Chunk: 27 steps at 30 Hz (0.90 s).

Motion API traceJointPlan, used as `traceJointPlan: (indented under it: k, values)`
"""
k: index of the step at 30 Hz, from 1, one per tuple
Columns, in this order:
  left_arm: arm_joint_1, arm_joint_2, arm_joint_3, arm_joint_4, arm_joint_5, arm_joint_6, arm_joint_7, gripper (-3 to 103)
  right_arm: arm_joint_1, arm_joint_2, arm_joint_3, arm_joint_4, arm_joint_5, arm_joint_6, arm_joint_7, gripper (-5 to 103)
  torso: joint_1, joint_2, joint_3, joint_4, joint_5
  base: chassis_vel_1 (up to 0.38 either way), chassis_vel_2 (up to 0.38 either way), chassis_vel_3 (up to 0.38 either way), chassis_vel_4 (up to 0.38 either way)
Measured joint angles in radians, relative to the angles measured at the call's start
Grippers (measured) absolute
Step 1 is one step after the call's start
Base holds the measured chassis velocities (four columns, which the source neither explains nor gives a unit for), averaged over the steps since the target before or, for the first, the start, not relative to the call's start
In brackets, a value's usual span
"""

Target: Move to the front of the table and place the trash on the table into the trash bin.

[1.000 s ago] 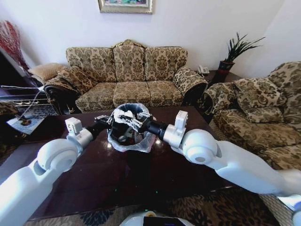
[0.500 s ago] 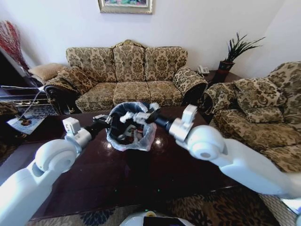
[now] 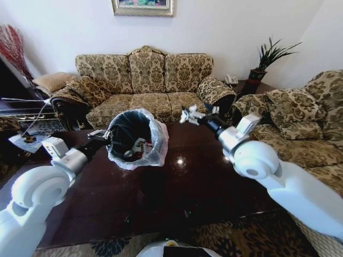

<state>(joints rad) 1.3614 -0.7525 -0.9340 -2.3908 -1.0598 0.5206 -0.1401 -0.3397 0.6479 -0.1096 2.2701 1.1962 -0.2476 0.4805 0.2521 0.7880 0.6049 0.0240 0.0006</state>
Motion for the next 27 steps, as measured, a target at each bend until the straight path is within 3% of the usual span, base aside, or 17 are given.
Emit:
traceJointPlan:
  k: [4,6,7,10,12,13,17,20,24,26,27]
  values:
    - [0.006,0.016,0.015,0.004,0.011,0.000,0.016,3,0.077,-0.009,-0.004,0.000,0.045,-0.001,-0.017,100,0.000,0.000,0.000,-0.0004,-0.0001,0.000,0.000,0.000,0.000]
    - [0.011,0.039,0.041,0.003,0.029,-0.001,0.029,3,0.199,-0.006,-0.044,0.004,0.135,-0.020,-0.035,100,0.000,0.000,0.000,-0.0003,-0.0001,0.000,0.000,0.000,0.000]
    - [0.011,0.039,0.041,0.003,0.029,-0.001,0.029,3,0.199,-0.006,-0.044,0.004,0.135,-0.020,-0.035,100,0.000,0.000,0.000,-0.0003,-0.0001,0.000,0.000,0.000,0.000]
    - [0.000,0.075,0.084,-0.004,0.034,-0.002,0.034,3,0.365,0.038,-0.125,0.006,0.239,-0.067,-0.055,100,0.000,0.000,0.000,-0.0001,-0.0007,0.000,0.000,0.000,0.000]
    - [-0.002,0.080,0.088,-0.005,0.034,-0.002,0.034,3,0.394,0.049,-0.148,0.006,0.250,-0.073,-0.055,100,0.000,0.000,0.000,0.0000,-0.0007,0.000,0.000,0.000,0.000]
    - [-0.004,0.087,0.092,-0.005,0.034,-0.002,0.035,3,0.457,0.088,-0.218,-0.005,0.257,-0.077,-0.054,100,0.000,0.000,0.000,0.0001,-0.0005,0.000,0.000,0.000,0.000]
    - [-0.004,0.085,0.090,-0.004,0.034,-0.002,0.037,3,0.481,0.139,-0.270,-0.037,0.239,-0.078,-0.035,100,0.000,0.000,0.000,0.0005,-0.0005,0.000,0.000,0.000,0.000]
    - [-0.003,0.080,0.084,0.000,0.034,-0.002,0.038,3,0.454,0.140,-0.270,-0.049,0.223,-0.081,-0.025,100,0.000,0.000,0.000,0.0004,-0.0007,0.000,0.000,0.000,0.000]
    - [-0.003,0.065,0.064,0.014,0.033,-0.002,0.040,3,0.306,0.079,-0.244,-0.069,0.130,-0.094,-0.008,100,0.000,0.000,0.000,-0.0002,0.0001,0.000,0.000,0.000,0.000]
    - [-0.007,0.052,0.046,0.029,0.035,-0.003,0.035,3,0.168,0.040,-0.214,-0.106,0.016,-0.095,0.034,100,0.000,0.000,0.000,-0.0012,0.0005,0.000,0.000,0.000,0.000]
    - [-0.007,0.052,0.046,0.029,0.035,-0.003,0.035,3,0.168,0.040,-0.214,-0.106,0.016,-0.095,0.034,100,0.000,0.000,0.000,-0.0012,0.0005,0.000,0.000,0.000,0.000]
